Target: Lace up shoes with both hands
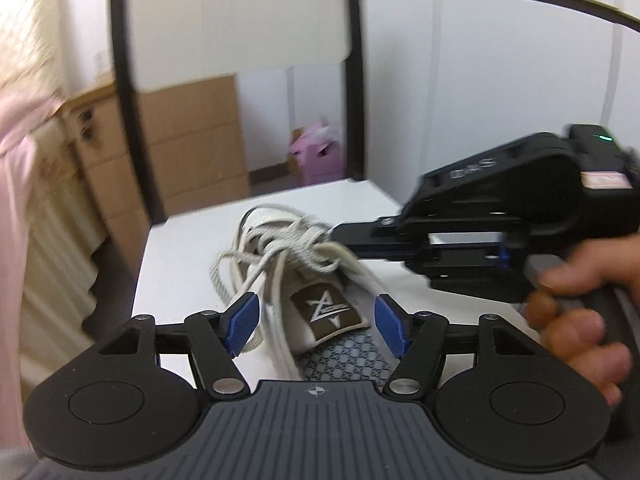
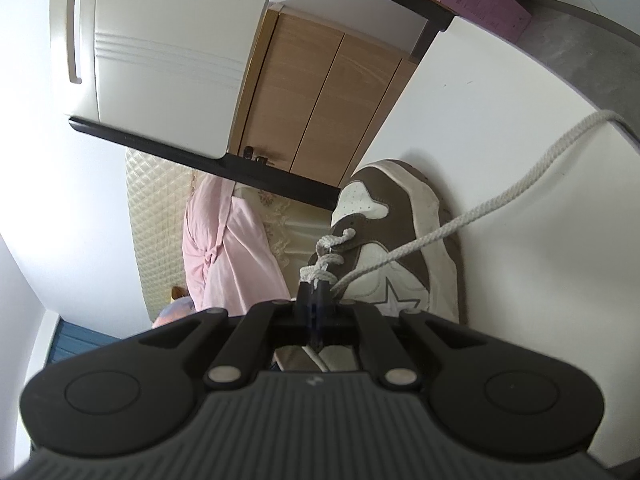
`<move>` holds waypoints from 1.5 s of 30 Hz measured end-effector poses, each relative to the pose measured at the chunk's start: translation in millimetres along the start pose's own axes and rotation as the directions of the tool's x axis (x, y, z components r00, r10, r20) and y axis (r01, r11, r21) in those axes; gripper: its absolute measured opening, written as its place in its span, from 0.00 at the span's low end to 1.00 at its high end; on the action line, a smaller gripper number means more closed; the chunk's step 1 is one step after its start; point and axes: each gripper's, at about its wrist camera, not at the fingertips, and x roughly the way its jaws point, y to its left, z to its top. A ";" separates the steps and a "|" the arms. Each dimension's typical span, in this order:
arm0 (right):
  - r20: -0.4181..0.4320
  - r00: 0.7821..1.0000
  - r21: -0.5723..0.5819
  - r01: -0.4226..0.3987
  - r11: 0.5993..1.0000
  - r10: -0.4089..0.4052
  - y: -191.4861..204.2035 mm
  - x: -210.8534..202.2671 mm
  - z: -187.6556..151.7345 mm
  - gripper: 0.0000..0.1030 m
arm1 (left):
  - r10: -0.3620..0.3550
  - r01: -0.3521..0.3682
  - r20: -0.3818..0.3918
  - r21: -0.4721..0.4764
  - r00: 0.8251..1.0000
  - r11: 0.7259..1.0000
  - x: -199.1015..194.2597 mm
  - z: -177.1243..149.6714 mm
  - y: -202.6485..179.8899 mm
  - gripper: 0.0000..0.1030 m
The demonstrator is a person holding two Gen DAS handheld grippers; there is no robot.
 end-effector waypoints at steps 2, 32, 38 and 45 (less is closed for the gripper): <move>-0.003 1.000 -0.001 -0.001 1.000 0.001 -0.2 0.0 1.0 0.02 | 0.019 -0.021 -0.040 -0.054 0.999 0.998 6.3 -0.2 4.1 0.60; 0.080 0.994 0.028 -0.071 0.997 0.068 -8.5 -37.9 10.7 0.52 | 0.011 -0.019 -0.053 -0.162 0.999 0.987 22.8 -1.7 26.0 0.57; 0.058 0.996 0.079 -0.069 0.994 0.064 -9.3 -19.8 5.3 0.42 | 0.013 -0.018 -0.023 -0.226 1.000 0.974 20.8 3.5 40.0 0.51; 0.079 0.996 -0.026 0.049 0.998 -0.047 0.9 -9.1 4.2 0.02 | 0.051 -0.066 -0.081 -0.191 0.995 0.979 32.7 -1.0 38.5 0.33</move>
